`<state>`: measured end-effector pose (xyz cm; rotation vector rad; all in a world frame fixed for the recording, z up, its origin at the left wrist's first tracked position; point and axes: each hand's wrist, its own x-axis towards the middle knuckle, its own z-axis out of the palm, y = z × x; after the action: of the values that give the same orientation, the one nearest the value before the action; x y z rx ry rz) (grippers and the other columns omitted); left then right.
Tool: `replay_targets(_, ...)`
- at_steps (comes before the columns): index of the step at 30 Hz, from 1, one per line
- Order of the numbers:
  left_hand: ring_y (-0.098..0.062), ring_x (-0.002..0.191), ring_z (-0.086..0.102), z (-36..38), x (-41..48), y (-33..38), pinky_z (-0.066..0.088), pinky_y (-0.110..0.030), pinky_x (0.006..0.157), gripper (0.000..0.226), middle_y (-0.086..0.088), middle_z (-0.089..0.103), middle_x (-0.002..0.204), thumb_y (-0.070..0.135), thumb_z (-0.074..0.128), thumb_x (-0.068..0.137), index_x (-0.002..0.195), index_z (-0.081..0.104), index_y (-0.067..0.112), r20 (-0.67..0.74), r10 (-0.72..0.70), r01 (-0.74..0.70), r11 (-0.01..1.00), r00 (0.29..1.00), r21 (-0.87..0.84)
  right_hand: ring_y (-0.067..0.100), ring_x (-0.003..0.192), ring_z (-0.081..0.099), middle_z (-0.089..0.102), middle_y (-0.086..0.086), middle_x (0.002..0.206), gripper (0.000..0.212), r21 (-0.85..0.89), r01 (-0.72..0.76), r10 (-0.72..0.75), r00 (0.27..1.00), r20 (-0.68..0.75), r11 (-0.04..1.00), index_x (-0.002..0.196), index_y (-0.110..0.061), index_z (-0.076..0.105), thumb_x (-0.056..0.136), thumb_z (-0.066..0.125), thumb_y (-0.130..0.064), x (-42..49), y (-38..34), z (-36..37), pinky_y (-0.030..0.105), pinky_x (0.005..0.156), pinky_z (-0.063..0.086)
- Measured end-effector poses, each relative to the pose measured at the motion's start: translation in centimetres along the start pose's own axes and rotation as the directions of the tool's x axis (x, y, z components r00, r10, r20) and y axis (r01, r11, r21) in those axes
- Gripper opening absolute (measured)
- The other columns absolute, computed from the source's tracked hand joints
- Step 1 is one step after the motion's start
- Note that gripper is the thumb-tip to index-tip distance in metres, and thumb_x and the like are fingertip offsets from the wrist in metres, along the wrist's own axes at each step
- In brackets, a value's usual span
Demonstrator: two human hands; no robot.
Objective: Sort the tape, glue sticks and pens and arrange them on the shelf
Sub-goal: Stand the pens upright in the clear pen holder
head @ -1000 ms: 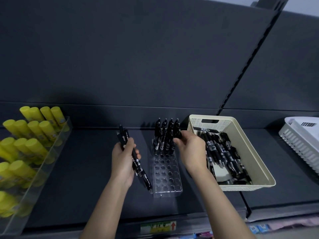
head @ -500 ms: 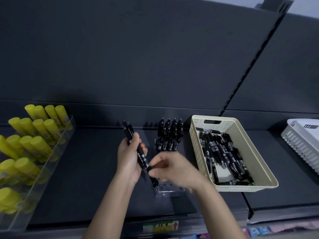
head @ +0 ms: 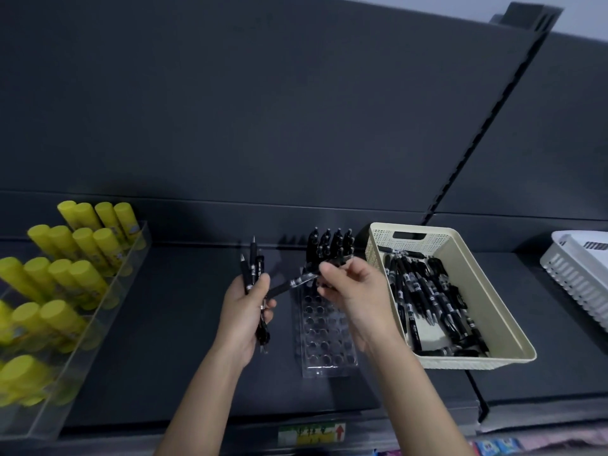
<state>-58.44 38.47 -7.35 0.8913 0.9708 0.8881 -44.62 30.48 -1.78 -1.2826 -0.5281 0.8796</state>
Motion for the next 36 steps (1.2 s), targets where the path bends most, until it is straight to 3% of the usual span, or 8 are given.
replay_targets(3,-0.006,0.055,0.05,-0.4,0.1,0.1,0.038,-0.019,0.044,0.003,0.0,0.054,0.08,0.018,0.055,0.096,0.096,0.056,0.016,-0.048,-0.008,0.01,0.999,0.999,0.037,0.018,0.071,0.065,0.055,0.009,0.071,0.024,-0.027,0.149,-0.15,0.986,-0.068,0.989,0.067,-0.01,0.052,0.083,0.07,-0.012,0.6,0.4,-0.6,0.029,0.067,0.055)
replay_targets(7,-0.006,0.061,0.054,-0.3,-0.1,-0.1,0.044,-0.019,0.053,0.009,0.0,0.056,0.083,0.009,0.054,0.093,0.1,0.059,0.013,-0.04,-0.012,0.014,0.999,0.999,0.052,0.011,0.059,0.051,0.053,-0.012,0.059,0.024,-0.496,0.272,-0.369,0.923,-0.108,0.825,0.066,-0.022,0.05,0.08,0.065,-0.035,1.3,0.8,-1.3,0.041,0.06,0.047)
replay_targets(11,-0.004,0.068,0.058,0.0,-0.5,-0.4,0.049,-0.017,0.059,0.012,0.002,0.06,0.086,0.011,0.056,0.094,0.101,0.064,0.017,-0.004,0.013,-0.013,0.994,1.0,0.104,0.005,0.06,0.055,0.059,-0.011,0.065,0.023,-0.738,0.355,-0.477,0.877,0.052,0.574,0.07,-0.026,0.05,0.086,0.066,-0.025,1.2,0.9,-1.0,0.019,0.055,0.042)
replay_targets(19,-0.006,0.071,0.065,-0.3,-0.5,-0.8,0.05,-0.02,0.062,0.008,0.001,0.063,0.083,0.011,0.056,0.094,0.091,0.063,0.015,0.019,0.038,-0.041,0.985,0.999,0.166,0.02,0.065,0.058,0.062,0.0,0.07,0.019,-0.797,0.339,-0.514,0.857,0.042,0.5,0.075,-0.013,0.055,0.087,0.065,-0.024,0.6,-0.3,-1.2,0.035,0.061,0.049)
replay_targets(23,-0.008,0.073,0.068,0.0,-0.8,-0.9,0.052,-0.02,0.061,0.007,-0.003,0.067,0.087,0.01,0.056,0.095,0.093,0.062,0.011,0.022,0.031,-0.034,0.986,0.999,0.161,0.011,0.055,0.047,0.052,-0.002,0.063,0.028,-0.874,0.338,-0.419,0.89,0.177,0.348,0.069,-0.014,0.045,0.087,0.064,-0.022,0.8,0.6,-0.6,0.027,0.051,0.035)
replay_targets(26,-0.006,0.071,0.069,0.0,-0.9,-0.7,0.053,-0.019,0.062,0.006,-0.004,0.067,0.088,0.009,0.056,0.095,0.093,0.062,0.01,0.038,0.034,-0.04,0.985,0.999,0.166,0.01,0.054,0.039,0.044,-0.005,0.061,0.032,-0.885,0.329,-0.363,0.909,0.203,0.33,0.067,-0.016,0.039,0.089,0.063,-0.02,0.7,1.8,0.0,0.026,0.054,0.026)
replay_targets(31,-0.01,0.081,0.071,-0.5,-1.0,-0.3,0.054,-0.018,0.064,0.008,-0.007,0.07,0.092,0.01,0.055,0.095,0.098,0.062,0.007,0.039,0.029,-0.035,0.99,0.999,0.138,0.019,0.053,0.046,0.051,0.001,0.059,0.031,-0.896,0.261,-0.27,0.948,0.168,0.358,0.069,-0.01,0.045,0.091,0.06,-0.026,0.7,2.6,-0.1,0.033,0.053,0.037)
replay_targets(36,-0.006,0.083,0.07,-0.4,-1.2,-0.1,0.05,-0.018,0.069,0.009,-0.001,0.074,0.089,0.01,0.057,0.095,0.097,0.065,0.012,0.051,0.058,-0.065,0.986,0.997,0.153,0.015,0.05,0.046,0.048,-0.004,0.058,0.032,-0.924,0.291,-0.239,0.942,0.234,0.246,0.067,-0.016,0.041,0.092,0.058,-0.027,1.2,2.1,0.3,0.028,0.045,0.032)
